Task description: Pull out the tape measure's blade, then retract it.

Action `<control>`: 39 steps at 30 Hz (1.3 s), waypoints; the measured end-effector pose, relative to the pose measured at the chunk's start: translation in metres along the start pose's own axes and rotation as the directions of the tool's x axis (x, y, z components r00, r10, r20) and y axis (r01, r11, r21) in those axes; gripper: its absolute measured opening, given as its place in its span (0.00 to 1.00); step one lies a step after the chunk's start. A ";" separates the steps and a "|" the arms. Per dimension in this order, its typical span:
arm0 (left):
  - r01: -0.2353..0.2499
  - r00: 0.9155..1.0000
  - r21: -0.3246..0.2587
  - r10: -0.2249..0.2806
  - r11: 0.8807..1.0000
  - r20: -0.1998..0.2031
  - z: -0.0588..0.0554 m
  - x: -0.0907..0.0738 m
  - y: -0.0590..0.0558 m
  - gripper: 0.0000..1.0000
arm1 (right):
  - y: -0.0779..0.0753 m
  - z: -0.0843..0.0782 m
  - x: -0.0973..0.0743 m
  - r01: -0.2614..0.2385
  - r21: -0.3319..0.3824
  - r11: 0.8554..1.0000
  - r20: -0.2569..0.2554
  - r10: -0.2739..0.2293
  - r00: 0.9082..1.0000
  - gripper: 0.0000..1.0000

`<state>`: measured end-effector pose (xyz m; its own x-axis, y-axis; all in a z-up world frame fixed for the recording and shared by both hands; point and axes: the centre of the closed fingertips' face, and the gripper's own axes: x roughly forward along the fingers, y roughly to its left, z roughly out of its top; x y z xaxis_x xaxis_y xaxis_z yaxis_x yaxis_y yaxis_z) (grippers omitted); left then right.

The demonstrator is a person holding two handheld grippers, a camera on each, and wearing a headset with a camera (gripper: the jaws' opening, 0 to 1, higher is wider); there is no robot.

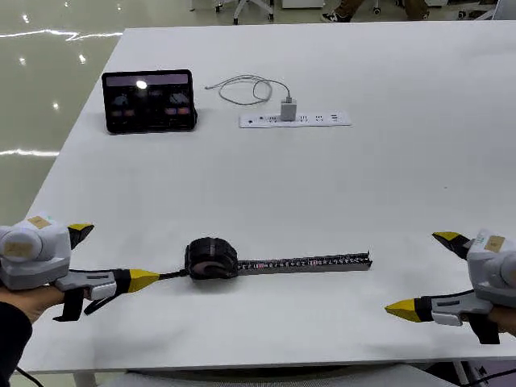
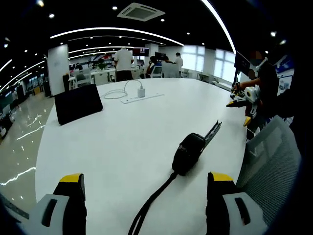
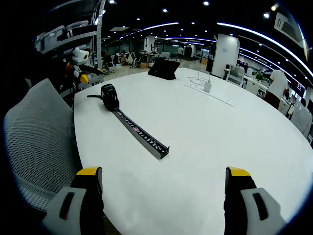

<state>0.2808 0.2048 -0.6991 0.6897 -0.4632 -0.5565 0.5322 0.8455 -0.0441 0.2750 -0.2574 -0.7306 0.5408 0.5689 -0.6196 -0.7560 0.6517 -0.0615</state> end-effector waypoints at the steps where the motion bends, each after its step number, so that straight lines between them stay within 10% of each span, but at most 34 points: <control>1: -0.004 1.000 -0.006 0.004 1.000 0.001 -0.002 -0.003 0.001 1.00 | 0.000 -0.003 -0.003 0.001 -0.002 1.000 -0.002 -0.001 1.000 1.00; 15: -0.037 0.999 -0.036 0.037 0.999 0.001 -0.020 -0.025 0.006 1.00 | 0.002 -0.018 -0.030 0.030 0.025 0.999 -0.023 -0.029 0.999 1.00; 39: -0.029 1.000 -0.007 0.029 1.000 -0.011 -0.015 -0.022 0.010 1.00 | -0.002 -0.024 -0.039 0.034 0.049 0.998 -0.043 -0.032 0.999 1.00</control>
<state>0.2633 0.2275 -0.6998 0.6993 -0.4354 -0.5670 0.5083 0.8605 -0.0339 0.2470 -0.2930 -0.7253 0.5484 0.5253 -0.6507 -0.7180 0.6946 -0.0444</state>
